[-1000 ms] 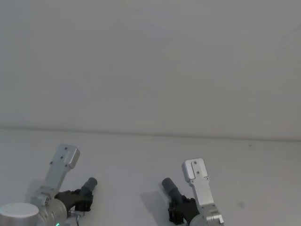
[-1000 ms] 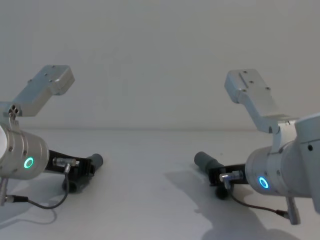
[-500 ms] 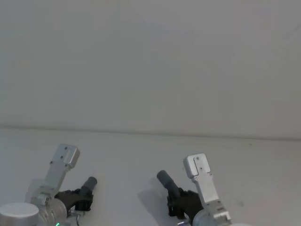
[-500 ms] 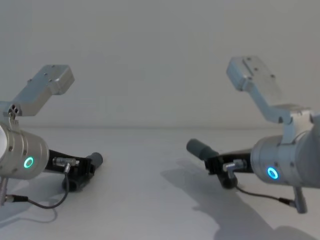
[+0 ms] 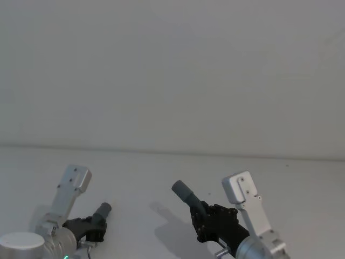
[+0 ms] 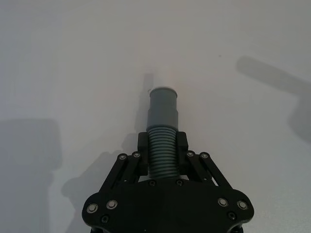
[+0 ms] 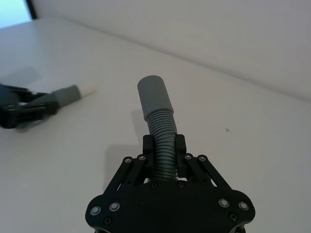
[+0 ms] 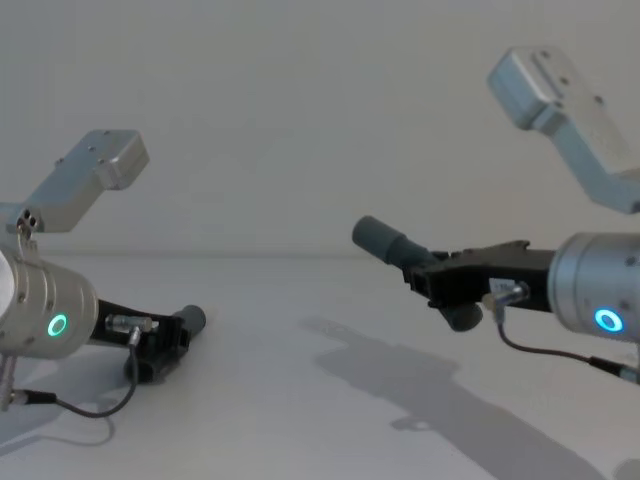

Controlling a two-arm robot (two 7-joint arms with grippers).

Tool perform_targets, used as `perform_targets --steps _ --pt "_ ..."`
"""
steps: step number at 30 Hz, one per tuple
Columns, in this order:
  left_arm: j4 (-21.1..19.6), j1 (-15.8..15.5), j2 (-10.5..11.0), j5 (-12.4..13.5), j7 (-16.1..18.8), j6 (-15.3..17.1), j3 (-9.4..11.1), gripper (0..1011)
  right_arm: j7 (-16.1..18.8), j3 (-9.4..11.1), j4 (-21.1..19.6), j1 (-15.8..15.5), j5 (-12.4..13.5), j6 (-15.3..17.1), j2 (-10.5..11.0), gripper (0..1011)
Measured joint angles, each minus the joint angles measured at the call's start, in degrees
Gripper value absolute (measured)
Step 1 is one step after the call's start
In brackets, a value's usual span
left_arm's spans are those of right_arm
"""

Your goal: Use both hands to pick up one end of the pipe from the table, align the ends, and insert them.

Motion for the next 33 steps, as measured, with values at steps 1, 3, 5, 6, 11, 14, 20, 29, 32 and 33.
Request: perform_targets --steps 1,3,5,6,11,14,20,29,32,33 --pt "0.0 0.0 0.0 0.0 0.0 0.0 0.0 295 1.28 0.03 -0.41 -0.24 0.29 -1.12 0.89 229" --pt "0.0 0.0 0.0 0.0 0.0 0.0 0.0 295 2.49 0.08 -0.75 -0.45 0.64 -2.28 1.69 229" --pt "0.0 0.0 0.0 0.0 0.0 0.01 0.0 295 4.55 0.11 -1.12 -0.75 1.12 -3.9 2.85 229" --pt "0.0 0.0 0.0 0.0 0.0 0.02 0.0 295 5.2 0.12 -1.25 -0.87 1.28 -4.41 3.39 229" --pt "0.0 0.0 0.0 0.0 0.0 0.03 0.0 295 10.05 0.11 -1.52 -1.44 2.66 -8.72 6.13 229" --pt "0.0 0.0 0.0 0.0 0.0 0.03 0.0 295 11.94 0.06 -1.47 -1.66 3.23 -10.53 7.27 229" --pt "0.0 0.0 0.0 0.0 0.0 0.04 0.0 295 16.03 -0.05 -0.54 -2.2 4.36 -15.56 9.52 229" --pt "0.0 0.0 0.0 0.0 0.0 0.03 0.0 295 18.78 -0.08 1.16 -2.78 5.47 -21.1 11.16 229" --pt "0.0 0.0 0.0 0.0 0.0 0.03 0.0 295 19.13 -0.01 1.82 -2.91 5.8 -22.66 11.37 229" --pt "0.01 0.0 0.0 0.0 0.0 0.03 0.0 295 19.24 0.0 2.01 -2.94 5.92 -23.23 11.39 229"
